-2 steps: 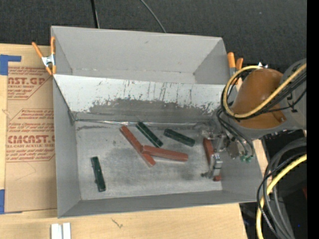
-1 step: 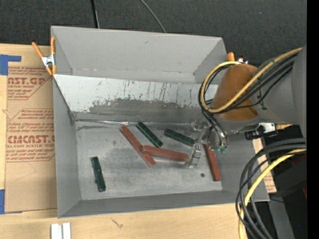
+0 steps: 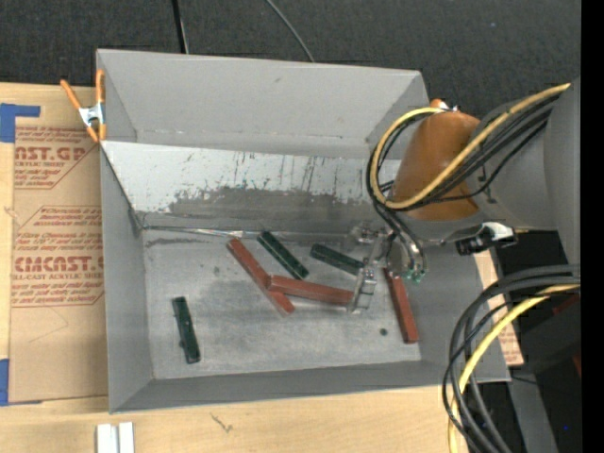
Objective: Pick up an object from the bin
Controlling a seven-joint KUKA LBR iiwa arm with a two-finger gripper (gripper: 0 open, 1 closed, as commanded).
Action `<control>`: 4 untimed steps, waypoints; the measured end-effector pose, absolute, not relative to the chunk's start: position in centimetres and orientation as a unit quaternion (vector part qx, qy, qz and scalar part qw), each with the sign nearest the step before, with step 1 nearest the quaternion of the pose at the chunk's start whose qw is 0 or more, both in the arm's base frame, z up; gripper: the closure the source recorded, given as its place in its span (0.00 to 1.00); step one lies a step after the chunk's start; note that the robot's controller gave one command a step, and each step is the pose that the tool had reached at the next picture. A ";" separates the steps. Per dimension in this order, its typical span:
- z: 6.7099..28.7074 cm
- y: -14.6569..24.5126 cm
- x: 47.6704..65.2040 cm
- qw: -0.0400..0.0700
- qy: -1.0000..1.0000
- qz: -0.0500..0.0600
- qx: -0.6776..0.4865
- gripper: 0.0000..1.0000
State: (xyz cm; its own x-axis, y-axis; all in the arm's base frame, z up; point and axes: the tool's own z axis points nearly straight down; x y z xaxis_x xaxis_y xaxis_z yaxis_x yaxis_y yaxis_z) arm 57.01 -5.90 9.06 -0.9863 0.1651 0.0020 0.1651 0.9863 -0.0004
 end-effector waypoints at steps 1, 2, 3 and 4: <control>9.9 -5.0 57.3 -0.001 -0.988 0.000 -0.153 0.00; 7.7 -4.3 57.8 0.000 -0.987 0.000 -0.163 0.00; 7.4 -4.7 58.4 0.001 -0.973 -0.001 -0.233 1.00; 7.4 -4.7 58.4 0.001 -0.973 -0.001 -0.232 1.00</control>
Offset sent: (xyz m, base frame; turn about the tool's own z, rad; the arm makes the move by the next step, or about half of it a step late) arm 0.0090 0.0171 -0.0206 0.1436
